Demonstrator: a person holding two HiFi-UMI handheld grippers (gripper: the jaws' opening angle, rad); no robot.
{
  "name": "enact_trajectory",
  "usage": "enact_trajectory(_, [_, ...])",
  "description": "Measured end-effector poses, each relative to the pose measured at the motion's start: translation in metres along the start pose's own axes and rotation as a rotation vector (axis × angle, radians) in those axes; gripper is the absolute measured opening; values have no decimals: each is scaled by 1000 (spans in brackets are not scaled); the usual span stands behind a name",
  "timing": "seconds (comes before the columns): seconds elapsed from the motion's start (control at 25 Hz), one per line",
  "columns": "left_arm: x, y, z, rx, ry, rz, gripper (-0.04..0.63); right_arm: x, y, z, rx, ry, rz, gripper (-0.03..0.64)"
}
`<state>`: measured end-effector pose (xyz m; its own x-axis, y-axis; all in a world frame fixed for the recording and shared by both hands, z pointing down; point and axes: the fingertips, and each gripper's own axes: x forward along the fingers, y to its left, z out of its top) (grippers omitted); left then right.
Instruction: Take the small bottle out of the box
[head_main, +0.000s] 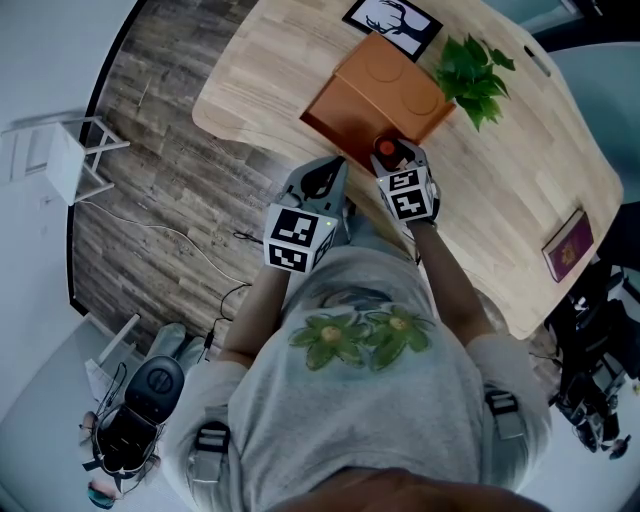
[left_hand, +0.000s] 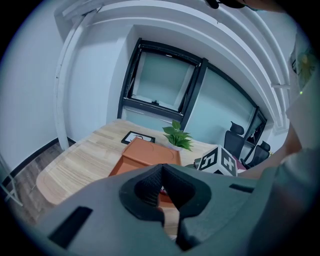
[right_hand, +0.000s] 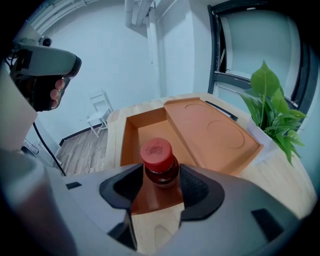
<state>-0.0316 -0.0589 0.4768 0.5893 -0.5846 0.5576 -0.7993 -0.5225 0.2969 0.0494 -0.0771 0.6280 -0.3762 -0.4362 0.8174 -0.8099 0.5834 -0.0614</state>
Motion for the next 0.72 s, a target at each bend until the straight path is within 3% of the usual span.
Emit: enact_trajectory(0.72, [-2,-3,-2,20,11,2,8,6,-1,-2,-20,13,-13,221])
